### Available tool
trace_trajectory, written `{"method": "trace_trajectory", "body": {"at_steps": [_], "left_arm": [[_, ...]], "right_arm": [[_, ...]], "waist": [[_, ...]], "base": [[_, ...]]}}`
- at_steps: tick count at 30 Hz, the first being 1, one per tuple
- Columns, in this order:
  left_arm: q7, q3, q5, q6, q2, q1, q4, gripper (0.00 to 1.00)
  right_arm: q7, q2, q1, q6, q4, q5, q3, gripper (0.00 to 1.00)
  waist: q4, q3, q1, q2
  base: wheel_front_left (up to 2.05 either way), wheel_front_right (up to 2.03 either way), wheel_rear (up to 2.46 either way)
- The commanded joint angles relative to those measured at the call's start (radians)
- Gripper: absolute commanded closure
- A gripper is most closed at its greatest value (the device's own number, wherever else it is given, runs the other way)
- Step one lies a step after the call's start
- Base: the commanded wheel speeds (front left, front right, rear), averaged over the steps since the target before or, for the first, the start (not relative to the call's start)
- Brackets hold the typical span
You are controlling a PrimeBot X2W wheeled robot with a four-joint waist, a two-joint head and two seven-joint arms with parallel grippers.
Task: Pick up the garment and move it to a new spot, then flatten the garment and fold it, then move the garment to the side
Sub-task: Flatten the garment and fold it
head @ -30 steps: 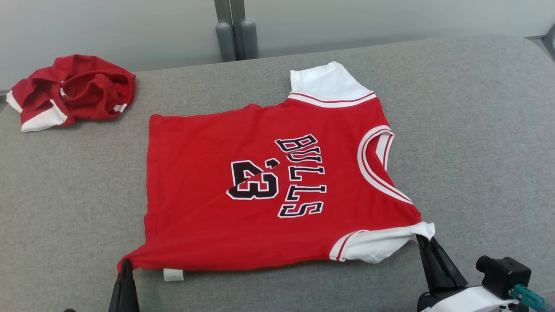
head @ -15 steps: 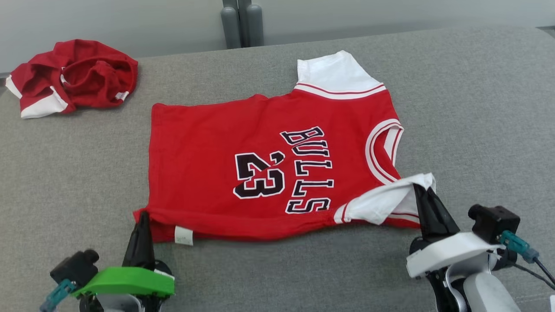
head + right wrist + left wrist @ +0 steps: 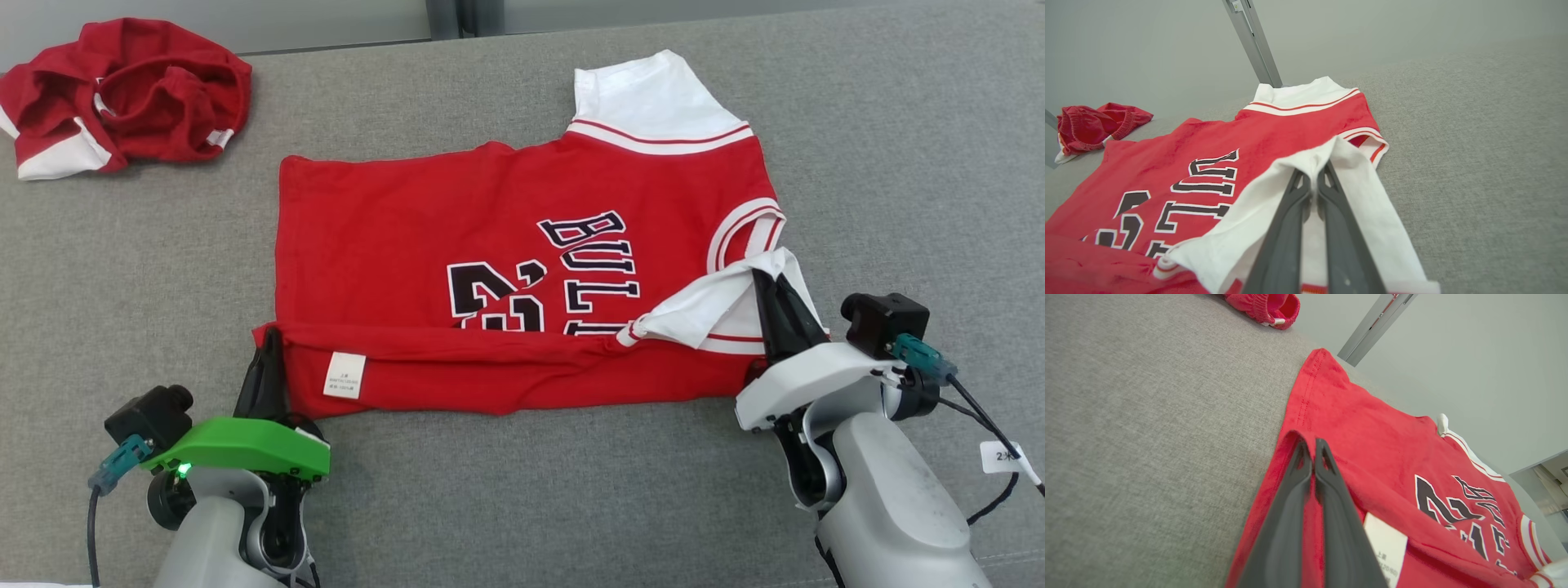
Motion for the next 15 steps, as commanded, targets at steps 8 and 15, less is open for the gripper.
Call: {"method": "trace_trajectory", "body": {"at_steps": [8,15], "left_arm": [[-0.014,-0.001,0.003,-0.007,-0.006,-0.049,0.06,0.62],[-0.017,0.003,0.023,-0.007,-0.015,-0.023,0.015,0.0]], "right_arm": [[-0.022,-0.001,-0.114,0.0,0.155,-0.015,-0.009,1.0],[-0.024,0.0,-0.213,0.0,0.3,-0.025,-0.012,0.0]], "waist": [[0.005,-0.001,0.0,0.0],[0.02,-0.013,0.0,0.0]], "base": [[0.0,0.0,0.0],[0.0,0.0,0.0]]}}
